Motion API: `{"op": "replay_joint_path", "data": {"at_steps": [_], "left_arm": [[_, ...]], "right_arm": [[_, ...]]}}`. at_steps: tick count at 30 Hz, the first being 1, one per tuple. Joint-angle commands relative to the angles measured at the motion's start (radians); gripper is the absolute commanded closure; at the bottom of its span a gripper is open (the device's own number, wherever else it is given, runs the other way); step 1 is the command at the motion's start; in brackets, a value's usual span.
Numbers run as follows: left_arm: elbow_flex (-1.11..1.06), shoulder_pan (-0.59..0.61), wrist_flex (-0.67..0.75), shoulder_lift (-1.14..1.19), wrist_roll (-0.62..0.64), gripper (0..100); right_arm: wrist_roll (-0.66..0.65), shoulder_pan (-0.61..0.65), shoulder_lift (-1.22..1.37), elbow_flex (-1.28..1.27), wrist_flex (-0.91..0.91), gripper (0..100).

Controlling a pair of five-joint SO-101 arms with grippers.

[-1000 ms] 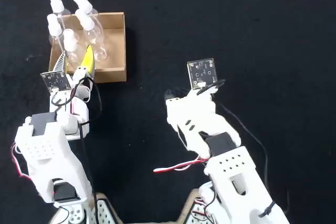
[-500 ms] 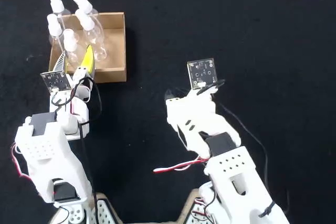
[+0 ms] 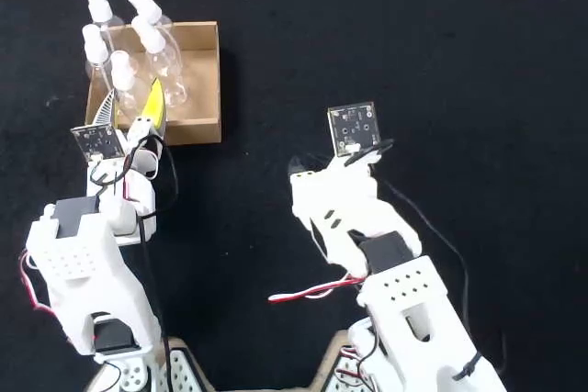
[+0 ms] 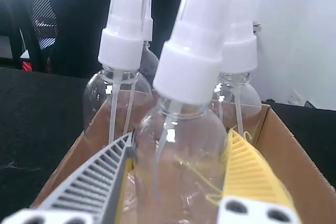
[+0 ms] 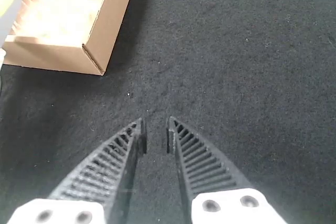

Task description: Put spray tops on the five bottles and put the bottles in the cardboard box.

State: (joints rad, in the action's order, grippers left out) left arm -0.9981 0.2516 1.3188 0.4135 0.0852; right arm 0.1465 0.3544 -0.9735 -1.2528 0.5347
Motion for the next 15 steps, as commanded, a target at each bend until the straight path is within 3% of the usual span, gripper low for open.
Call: {"op": "replay_joint_path", "data": {"at_steps": [1,4,15], "left_arm": [[0.007,-0.004,-0.005,-0.006,-0.029,72],[-0.007,-0.004,-0.005,-0.006,-0.029,67],[-0.015,0.019,0.005,-0.006,-0.029,72]], "right_arm": [[-0.011,0.012,-0.019,0.015,-0.023,92.4],[-0.011,0.012,-0.019,0.015,-0.023,92.4],[-0.011,0.011,-0.019,0.015,-0.023,92.4]]}}
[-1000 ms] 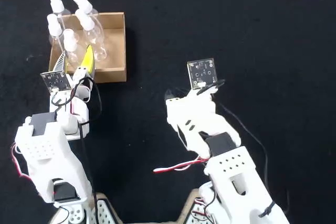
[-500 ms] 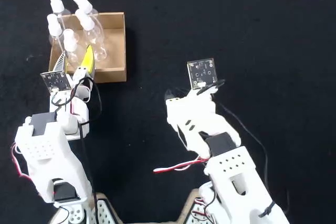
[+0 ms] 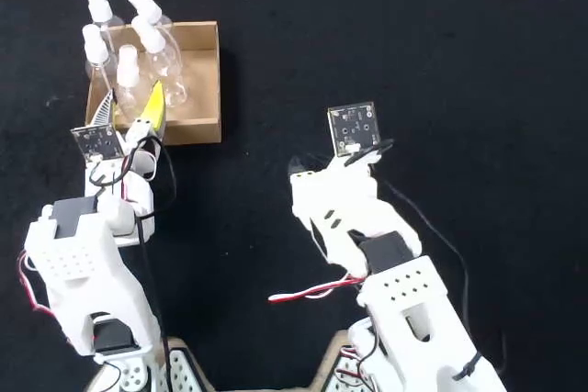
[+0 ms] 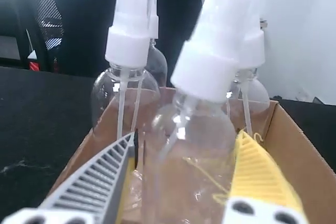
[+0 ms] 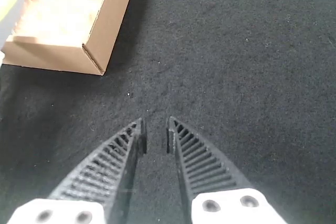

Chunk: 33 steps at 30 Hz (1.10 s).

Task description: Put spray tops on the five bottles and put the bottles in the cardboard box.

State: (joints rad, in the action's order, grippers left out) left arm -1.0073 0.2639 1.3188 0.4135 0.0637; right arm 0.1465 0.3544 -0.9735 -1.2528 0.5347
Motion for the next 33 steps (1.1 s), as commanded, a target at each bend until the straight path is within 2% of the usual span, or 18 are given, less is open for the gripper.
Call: {"op": "replay_joint_path", "data": {"at_steps": [1,21,33], "left_arm": [[-0.005,0.007,0.005,-0.008,-0.008,72],[-0.012,-0.004,0.006,-0.026,-0.009,72],[-0.186,-0.024,-0.005,-0.29,-0.012,72]], "right_arm": [[-0.011,0.011,-0.019,0.015,-0.023,92.4],[-0.011,0.012,-0.019,0.015,-0.023,92.4],[-0.011,0.014,-0.019,0.015,-0.023,92.4]]}}
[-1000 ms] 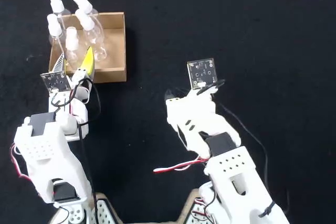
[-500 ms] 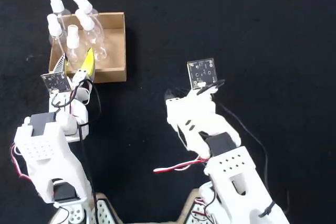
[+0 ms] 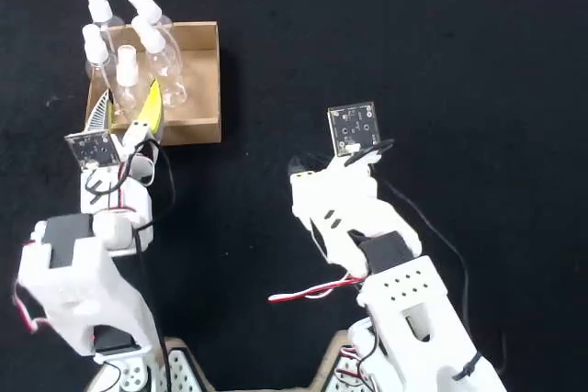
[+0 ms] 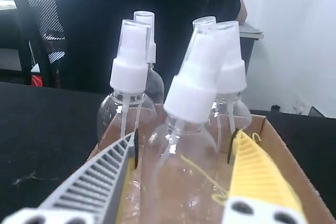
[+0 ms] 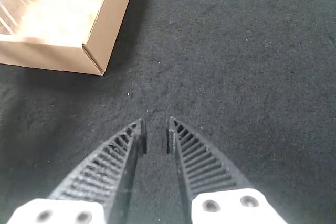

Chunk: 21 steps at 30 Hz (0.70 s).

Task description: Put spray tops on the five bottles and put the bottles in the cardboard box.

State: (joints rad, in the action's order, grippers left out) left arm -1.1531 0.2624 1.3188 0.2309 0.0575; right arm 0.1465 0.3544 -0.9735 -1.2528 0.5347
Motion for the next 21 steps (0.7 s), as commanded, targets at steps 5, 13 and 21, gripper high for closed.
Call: {"op": "replay_joint_path", "data": {"at_steps": [5,13,21], "left_arm": [[-0.12,-0.019,-0.005,-0.201,-0.006,72],[-0.236,0.013,-0.12,-0.41,0.0,73],[-0.225,0.079,-0.634,-0.806,0.057,73]], "right_arm": [[-0.011,0.014,-0.019,0.015,-0.023,92.4],[-0.011,0.014,-0.019,0.015,-0.023,92.4],[-0.011,0.011,-0.019,0.033,-0.025,92.4]]}}
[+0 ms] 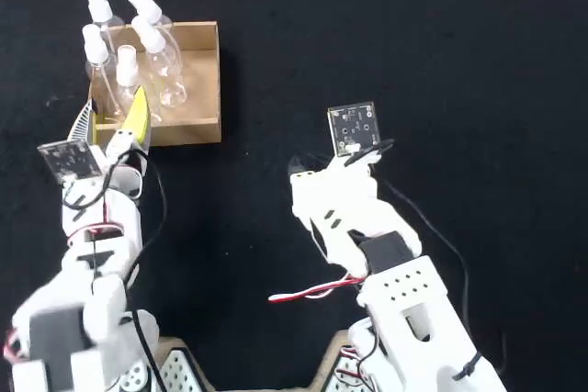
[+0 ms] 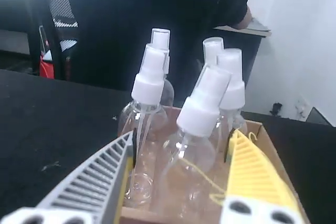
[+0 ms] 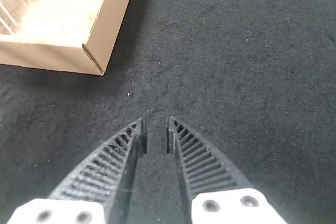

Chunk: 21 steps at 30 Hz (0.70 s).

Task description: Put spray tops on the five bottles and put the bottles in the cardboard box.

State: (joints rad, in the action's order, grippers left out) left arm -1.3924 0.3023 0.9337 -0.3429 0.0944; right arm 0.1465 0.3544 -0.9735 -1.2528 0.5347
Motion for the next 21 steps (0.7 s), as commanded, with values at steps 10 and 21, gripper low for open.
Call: {"op": "replay_joint_path", "data": {"at_steps": [10,21], "left_arm": [[0.214,0.153,-1.013,-0.721,0.018,89],[0.171,0.127,-1.297,-0.781,0.018,97]], "right_arm": [[-0.011,0.014,-0.019,0.033,-0.025,92.4],[-0.011,0.008,-0.019,0.036,-0.025,92.8]]}}
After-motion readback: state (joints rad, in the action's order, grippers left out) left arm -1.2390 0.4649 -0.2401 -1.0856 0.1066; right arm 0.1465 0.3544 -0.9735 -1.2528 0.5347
